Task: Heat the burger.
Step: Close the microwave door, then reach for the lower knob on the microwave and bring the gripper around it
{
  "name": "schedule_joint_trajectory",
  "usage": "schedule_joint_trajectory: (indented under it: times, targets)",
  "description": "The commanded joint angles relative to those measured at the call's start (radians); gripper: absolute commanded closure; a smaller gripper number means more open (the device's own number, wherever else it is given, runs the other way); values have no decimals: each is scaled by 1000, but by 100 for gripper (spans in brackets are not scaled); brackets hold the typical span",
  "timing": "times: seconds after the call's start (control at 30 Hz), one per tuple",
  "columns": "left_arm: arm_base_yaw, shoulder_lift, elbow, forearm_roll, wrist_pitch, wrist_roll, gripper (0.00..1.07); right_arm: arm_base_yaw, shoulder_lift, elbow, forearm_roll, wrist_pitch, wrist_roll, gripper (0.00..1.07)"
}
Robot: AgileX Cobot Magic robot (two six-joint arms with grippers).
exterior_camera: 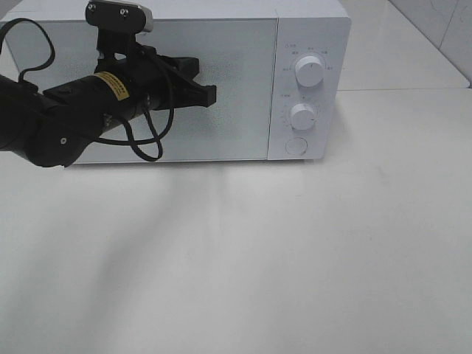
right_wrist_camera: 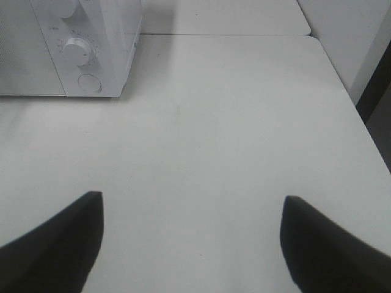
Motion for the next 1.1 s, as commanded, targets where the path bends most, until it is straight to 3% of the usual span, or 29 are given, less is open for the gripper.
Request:
schedule_joint_trajectory:
  times: [0.03,0.27,0.5,0.53,0.57,0.6,0.63,0.67,0.7,0.73,0.77,0.8,1.1]
  targets:
    - [25,2,-30,-108,-12,0,107,-7,-27,2,-6,-8,9,31]
    - [-14,-17,-30,-93,87,-13,107,-7,-27,2,-6,-8,9,31]
    - [-94,-75,-30,-89,380,-11,106,-7,-27,2,-6,-8,9,31]
    - [-112,-93,-30,-75,445,-11,98,-7,-27,2,-6,-8,9,31]
    - [-112,-93,-30,-75,445,-11,98,-7,-27,2,-6,-8,9,31]
    - [-130,-111,-30,-49,518,-11,81,-7,-27,2,-6,-8,9,31]
    - [-130,-111,-30,-49,518,-11,81,-7,-27,2,-6,-8,9,31]
    - [-137,-118,-30,-41,556,-11,70,-7,-27,2,-6,-8,9,31]
    - [-151,-129,-30,-26,627,-11,44,-7,-27,2,-6,-8,9,31]
    - [-151,-129,-30,-26,627,-11,44,-7,-27,2,-6,-8,9,31]
    - [-158,-135,-30,-26,658,-13,29,-7,-27,2,-6,-8,9,31]
    - [-170,-140,-30,-26,721,-20,5,-7,-27,2,-6,-8,9,31]
    - [-179,-201,-30,-49,995,-21,7,-7,-27,2,-6,-8,9,31]
